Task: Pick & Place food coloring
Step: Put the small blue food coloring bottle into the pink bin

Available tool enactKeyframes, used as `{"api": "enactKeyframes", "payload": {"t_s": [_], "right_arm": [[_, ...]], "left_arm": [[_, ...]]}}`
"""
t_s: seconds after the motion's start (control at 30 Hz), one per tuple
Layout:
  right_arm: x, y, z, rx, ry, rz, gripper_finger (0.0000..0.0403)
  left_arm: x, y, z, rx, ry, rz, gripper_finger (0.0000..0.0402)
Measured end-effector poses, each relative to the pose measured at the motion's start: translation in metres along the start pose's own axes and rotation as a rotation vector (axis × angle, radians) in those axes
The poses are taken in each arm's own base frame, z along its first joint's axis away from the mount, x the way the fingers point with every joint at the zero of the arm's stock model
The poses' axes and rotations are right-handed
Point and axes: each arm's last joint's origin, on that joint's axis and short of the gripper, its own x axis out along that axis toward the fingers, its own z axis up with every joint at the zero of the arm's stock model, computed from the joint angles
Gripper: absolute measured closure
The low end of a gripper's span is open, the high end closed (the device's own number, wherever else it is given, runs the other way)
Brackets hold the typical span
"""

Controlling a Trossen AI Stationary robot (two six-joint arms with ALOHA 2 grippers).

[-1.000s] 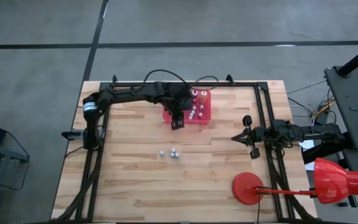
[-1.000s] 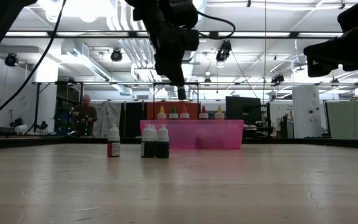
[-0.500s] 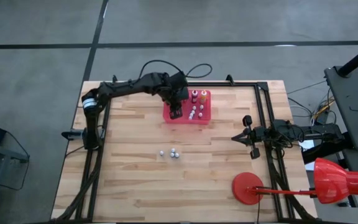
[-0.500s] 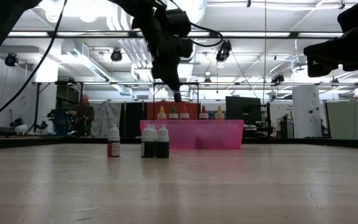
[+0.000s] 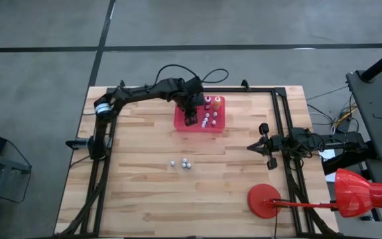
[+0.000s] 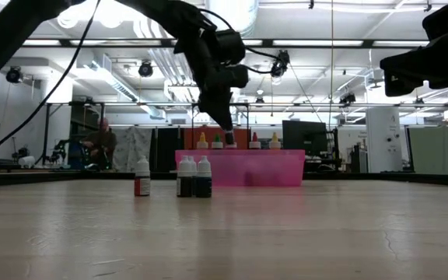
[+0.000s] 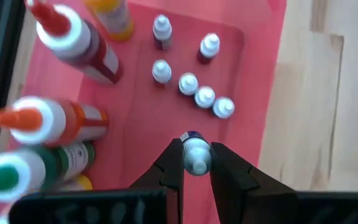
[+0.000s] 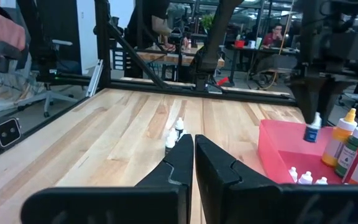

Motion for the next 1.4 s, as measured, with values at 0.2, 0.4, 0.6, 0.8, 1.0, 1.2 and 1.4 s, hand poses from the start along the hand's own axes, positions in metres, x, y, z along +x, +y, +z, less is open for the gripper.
{"api": "enactKeyframes", "payload": {"t_s": [0.2,0.4,0.6,0.8,1.0,1.2,1.4], "right_arm": [[0.0,0.0,0.0,0.0,0.0,0.0,0.0394],[0.0,0.0,0.0,0.0,0.0,0.0,0.0394],[0.0,0.0,0.0,0.0,0.0,0.001,0.0394],[0.0,0.0,0.0,0.0,0.0,0.001,0.0394],[0.0,0.0,0.0,0.0,0.0,0.001,0.0394],[0.0,0.0,0.0,0.0,0.0,0.001,0.0394],[0.0,0.0,0.0,0.0,0.0,0.001,0.0394]], "left_arm": [[0.012,0.01,0.006,0.001,-0.001,0.003,0.0371],[0.021,0.023,0.015,0.001,-0.005,0.011,0.0371],[0.028,0.031,0.022,-0.003,0.015,0.004,0.0371],[0.024,0.031,0.022,-0.124,0.045,0.005,0.0371],[0.014,0.031,0.023,-0.443,0.065,0.014,0.0371],[0.011,0.033,0.024,-0.653,0.055,0.022,0.0371],[0.012,0.029,0.025,-0.333,0.046,-0.112,0.0371]]}}
